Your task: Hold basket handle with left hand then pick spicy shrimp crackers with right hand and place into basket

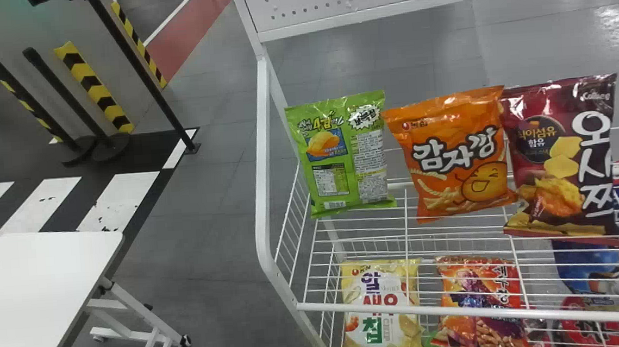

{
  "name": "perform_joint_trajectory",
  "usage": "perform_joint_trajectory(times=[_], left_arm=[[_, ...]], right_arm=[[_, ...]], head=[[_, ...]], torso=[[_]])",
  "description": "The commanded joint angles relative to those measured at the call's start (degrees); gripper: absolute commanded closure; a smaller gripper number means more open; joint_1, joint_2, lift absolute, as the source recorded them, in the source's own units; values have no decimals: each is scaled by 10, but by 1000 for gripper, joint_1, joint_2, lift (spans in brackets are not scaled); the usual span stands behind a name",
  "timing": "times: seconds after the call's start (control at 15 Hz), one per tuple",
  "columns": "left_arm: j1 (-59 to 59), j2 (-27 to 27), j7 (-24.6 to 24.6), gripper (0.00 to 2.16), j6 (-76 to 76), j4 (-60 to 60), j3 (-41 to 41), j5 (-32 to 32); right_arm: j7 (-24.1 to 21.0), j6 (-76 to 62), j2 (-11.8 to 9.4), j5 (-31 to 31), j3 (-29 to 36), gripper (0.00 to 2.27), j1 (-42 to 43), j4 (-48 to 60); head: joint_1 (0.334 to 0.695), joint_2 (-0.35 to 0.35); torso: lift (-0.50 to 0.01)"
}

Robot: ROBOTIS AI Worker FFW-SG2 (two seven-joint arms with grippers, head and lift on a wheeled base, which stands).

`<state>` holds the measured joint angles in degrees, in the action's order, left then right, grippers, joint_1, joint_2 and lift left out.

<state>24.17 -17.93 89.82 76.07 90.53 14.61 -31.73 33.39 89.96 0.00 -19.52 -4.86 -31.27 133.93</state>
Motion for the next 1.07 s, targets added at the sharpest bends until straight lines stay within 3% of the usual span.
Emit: perform_joint_trajectory(times=[0.0, 0.33, 0.87, 1.0], left_arm=[[0, 1, 7, 2148, 0, 1, 0, 0], [1, 0, 7, 2148, 0, -1, 2, -1], [1, 1, 7, 2148, -3, -4, 2, -1], [1, 2, 7, 2148, -3, -4, 2, 0]], right_arm=[[12, 1, 1, 8, -19, -2, 5, -45], [15, -56, 1, 5, 6, 60, 2, -46], [90, -390, 1, -8, 122, 66, -50, -49], [99, -540, 1, 1, 132, 76, -71, -74]], head=[[695, 350], [695, 350], [695, 350], [695, 294]], torso=[[-10], [-10], [-10], [-10]])
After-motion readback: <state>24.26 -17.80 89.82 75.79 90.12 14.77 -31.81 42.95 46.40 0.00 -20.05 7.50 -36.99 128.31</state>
